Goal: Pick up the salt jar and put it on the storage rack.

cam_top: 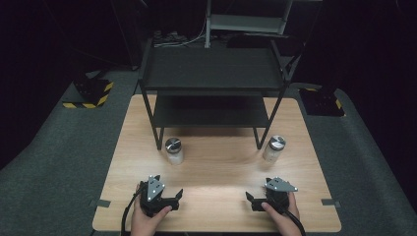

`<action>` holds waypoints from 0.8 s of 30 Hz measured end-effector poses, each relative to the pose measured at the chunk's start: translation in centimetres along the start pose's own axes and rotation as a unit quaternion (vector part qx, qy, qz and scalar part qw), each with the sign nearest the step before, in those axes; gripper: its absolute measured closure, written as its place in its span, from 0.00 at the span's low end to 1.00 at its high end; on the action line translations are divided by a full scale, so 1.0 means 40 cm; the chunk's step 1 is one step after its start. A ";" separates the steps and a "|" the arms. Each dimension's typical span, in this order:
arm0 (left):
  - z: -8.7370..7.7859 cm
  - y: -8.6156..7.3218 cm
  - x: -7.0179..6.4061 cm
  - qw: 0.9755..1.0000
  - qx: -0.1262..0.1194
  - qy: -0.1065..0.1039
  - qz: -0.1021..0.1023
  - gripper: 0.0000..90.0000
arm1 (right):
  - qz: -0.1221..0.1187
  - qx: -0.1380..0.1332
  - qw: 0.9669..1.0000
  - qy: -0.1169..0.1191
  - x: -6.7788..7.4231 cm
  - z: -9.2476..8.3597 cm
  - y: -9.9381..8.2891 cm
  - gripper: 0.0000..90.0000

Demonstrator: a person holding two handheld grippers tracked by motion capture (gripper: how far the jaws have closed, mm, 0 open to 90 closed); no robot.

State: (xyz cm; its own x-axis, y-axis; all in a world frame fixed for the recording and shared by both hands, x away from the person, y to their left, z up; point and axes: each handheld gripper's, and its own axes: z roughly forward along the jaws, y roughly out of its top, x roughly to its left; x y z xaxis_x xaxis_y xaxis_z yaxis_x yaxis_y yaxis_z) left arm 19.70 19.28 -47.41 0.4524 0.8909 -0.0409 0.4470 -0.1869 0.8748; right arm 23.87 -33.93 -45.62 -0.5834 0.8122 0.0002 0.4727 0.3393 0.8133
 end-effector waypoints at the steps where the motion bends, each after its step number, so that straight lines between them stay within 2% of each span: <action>1: 0.001 0.001 0.002 1.000 0.002 -0.001 -0.001 0.01 | 0.001 0.000 1.000 0.000 0.000 0.000 0.000 0.01; 6: 0.001 -0.003 -0.003 1.000 -0.005 -0.001 0.004 0.01 | 0.007 -0.003 1.000 0.003 -0.007 -0.001 -0.003 0.01; 11: -0.003 -0.006 -0.003 1.000 -0.006 -0.002 0.002 0.01 | 0.014 -0.002 1.000 0.007 -0.013 0.000 -0.002 0.01; 24: -0.003 -0.005 -0.002 1.000 -0.004 -0.006 0.001 0.01 | 0.014 0.001 1.000 0.012 -0.018 0.001 0.000 0.01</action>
State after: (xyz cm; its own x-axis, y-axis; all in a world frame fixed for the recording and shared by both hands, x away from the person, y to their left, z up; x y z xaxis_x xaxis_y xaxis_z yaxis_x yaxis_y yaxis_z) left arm 19.47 19.32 -47.51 0.4624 0.8856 -0.0447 0.4400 -0.1854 0.8786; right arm 24.33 -34.50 -45.64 -0.5863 0.8093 0.0366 0.4893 0.3177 0.8122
